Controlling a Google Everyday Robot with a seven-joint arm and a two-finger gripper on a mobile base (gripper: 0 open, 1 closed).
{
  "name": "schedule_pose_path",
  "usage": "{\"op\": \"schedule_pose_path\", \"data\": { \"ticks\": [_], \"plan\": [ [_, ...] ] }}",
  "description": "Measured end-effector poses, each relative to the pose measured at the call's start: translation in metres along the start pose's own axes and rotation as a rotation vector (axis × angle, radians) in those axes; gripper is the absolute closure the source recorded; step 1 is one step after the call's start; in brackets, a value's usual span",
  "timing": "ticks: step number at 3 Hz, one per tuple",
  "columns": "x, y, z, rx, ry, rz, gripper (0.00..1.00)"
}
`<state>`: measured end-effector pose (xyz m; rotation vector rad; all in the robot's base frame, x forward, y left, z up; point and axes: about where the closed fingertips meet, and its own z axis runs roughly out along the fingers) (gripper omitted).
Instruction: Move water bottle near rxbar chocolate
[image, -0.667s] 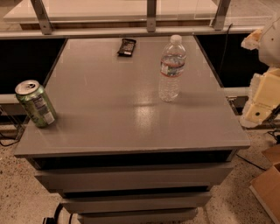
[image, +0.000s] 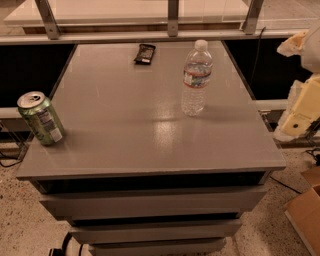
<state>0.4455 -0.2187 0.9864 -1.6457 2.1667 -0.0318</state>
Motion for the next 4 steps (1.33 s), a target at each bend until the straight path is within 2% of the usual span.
{"op": "schedule_pose_path", "data": {
  "ticks": [1,2,3,4],
  "plan": [
    [0.025,-0.031,0.014,0.009,-0.189,0.095,0.00],
    [0.037,-0.062,0.031,0.013,-0.376,0.159,0.00],
    [0.035,-0.083,0.048,0.015,-0.537,0.194,0.00],
    [0.017,-0.093,0.064,-0.010,-0.661,0.196,0.00]
  ]
}}
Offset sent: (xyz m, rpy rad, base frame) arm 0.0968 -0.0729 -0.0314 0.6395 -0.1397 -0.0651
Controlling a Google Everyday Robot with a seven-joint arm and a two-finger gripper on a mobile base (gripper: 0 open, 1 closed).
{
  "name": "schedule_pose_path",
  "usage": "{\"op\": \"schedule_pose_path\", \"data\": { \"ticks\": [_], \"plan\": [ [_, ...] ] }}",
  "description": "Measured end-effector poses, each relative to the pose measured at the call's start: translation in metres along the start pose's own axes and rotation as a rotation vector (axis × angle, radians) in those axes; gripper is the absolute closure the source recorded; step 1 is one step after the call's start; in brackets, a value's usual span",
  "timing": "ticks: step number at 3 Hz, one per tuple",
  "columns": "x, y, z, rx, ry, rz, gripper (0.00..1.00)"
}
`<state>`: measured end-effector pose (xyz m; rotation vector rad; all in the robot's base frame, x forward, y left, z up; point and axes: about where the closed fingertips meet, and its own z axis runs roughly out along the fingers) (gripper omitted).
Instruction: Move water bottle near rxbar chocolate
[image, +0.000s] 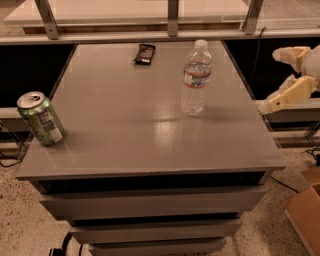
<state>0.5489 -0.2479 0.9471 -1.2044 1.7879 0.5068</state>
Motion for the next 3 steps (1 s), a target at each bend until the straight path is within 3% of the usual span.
{"op": "schedule_pose_path", "data": {
  "ticks": [2,3],
  "plan": [
    [-0.017,0.010,0.052,-0.092,-0.158,0.002,0.00],
    [-0.024,0.020,0.077,-0.132,-0.201,-0.006,0.00]
  ]
}}
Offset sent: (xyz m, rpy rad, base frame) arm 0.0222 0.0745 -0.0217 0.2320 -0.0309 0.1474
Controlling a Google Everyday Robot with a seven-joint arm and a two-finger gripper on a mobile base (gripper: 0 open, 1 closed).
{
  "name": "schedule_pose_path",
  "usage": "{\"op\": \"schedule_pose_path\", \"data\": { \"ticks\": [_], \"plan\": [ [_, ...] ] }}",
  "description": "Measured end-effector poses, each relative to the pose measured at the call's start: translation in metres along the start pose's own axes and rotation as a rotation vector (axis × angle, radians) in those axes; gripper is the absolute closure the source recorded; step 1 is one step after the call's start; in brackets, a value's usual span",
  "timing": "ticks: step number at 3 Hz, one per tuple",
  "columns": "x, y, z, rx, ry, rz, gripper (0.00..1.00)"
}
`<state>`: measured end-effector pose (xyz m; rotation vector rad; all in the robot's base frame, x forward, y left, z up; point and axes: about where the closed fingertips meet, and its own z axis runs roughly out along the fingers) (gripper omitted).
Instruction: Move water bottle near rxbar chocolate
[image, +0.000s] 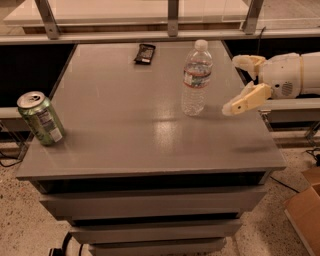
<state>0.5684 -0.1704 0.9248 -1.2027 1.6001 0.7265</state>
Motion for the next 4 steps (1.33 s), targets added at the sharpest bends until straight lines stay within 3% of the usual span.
{"op": "schedule_pose_path", "data": {
  "ticks": [1,3,4],
  "plan": [
    [-0.005,0.009,0.028,-0.040,-0.030,-0.008,0.00],
    [-0.019,0.020,0.079,-0.081,-0.051,-0.015,0.41],
    [-0.029,0.013,0.102,-0.080,-0.068,-0.005,0.64]
  ]
}}
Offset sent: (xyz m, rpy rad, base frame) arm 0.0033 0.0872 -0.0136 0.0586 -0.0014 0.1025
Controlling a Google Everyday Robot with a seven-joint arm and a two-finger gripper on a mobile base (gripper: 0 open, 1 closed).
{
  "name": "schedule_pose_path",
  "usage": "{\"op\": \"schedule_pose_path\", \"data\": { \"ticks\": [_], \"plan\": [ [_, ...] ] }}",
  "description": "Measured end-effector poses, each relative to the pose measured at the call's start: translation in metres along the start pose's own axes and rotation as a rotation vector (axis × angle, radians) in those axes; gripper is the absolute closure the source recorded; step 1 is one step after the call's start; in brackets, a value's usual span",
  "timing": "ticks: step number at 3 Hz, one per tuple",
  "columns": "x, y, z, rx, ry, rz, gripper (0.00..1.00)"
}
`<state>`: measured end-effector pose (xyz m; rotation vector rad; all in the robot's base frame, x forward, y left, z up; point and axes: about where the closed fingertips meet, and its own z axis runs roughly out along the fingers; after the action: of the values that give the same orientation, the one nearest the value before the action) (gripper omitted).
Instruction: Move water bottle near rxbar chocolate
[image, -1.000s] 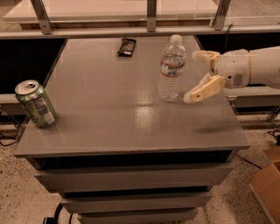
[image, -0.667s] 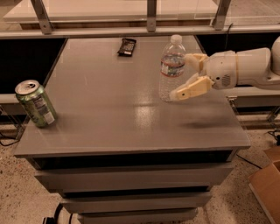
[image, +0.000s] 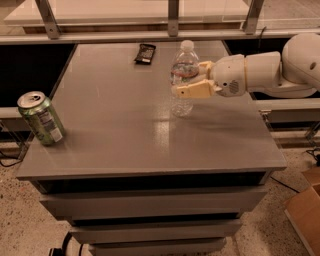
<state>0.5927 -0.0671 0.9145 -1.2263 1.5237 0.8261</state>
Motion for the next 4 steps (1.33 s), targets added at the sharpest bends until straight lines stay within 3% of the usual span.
{"op": "schedule_pose_path", "data": {
  "ticks": [1,2,4],
  "plan": [
    [-0.011,-0.006,0.012,-0.012,-0.032,0.016,0.87],
    [-0.028,-0.016,0.007,-0.024,-0.044,0.020,1.00],
    [-0.069,-0.077,-0.014,0.060,-0.046,0.005,1.00]
  ]
}}
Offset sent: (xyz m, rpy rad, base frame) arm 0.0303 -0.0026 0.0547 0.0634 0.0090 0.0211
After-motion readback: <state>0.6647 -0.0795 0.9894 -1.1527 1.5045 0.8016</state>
